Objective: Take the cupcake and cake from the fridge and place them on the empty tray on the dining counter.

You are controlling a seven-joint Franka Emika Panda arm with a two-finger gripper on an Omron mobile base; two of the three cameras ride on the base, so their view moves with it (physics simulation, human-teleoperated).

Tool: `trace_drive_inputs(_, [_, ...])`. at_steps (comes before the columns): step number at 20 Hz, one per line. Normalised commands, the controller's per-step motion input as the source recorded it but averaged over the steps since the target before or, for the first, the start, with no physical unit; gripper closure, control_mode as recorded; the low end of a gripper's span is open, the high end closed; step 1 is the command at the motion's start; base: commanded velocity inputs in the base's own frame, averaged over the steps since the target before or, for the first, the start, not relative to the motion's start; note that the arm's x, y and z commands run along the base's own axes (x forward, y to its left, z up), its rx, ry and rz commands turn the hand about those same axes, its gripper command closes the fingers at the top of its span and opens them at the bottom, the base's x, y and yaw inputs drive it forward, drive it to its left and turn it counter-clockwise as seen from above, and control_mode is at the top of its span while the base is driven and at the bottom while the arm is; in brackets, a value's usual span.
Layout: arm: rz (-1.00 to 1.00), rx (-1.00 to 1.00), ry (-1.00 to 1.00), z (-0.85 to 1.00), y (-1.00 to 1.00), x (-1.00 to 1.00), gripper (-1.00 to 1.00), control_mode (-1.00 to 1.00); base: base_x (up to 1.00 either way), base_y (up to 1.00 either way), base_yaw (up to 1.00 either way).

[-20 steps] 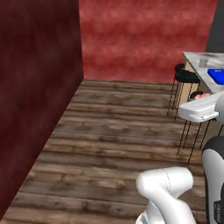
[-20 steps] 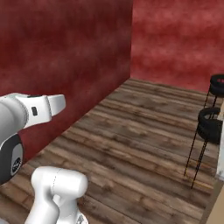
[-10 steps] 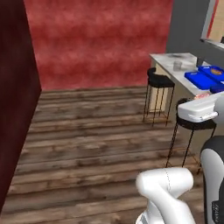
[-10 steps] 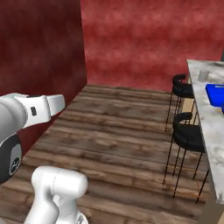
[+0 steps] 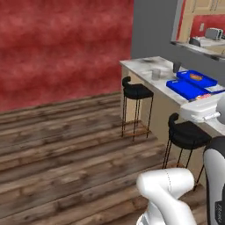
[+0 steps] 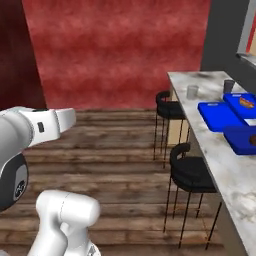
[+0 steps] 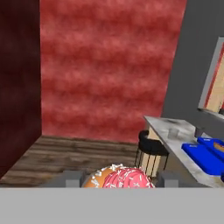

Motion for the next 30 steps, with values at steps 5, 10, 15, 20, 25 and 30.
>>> trace_drive_inputs(5, [0.00,0.00,0.00,0.00,0.00,0.00,1.00,1.00,1.00,0.66,-0.45])
trace_drive_inputs(10, [0.00,0.00,0.00,0.00,0.00,0.00,1.00,1.00,0.96,0.79,-0.47])
trace_drive_inputs(15, [0.00,0.00,0.00,0.00,0.00,0.00,1.00,1.00,0.87,0.68,-0.48])
trace_drive_inputs(20, [0.00,0.00,0.00,0.00,0.00,0.00,1.00,1.00,0.79,0.62,-0.47])
trace_drive_inputs(25, [0.00,0.00,0.00,0.00,0.00,0.00,1.00,1.00,0.69,0.57,-0.46])
trace_drive_inputs(30, [0.00,0.00,0.00,0.00,0.00,0.00,1.00,1.00,0.30,0.07,-0.38])
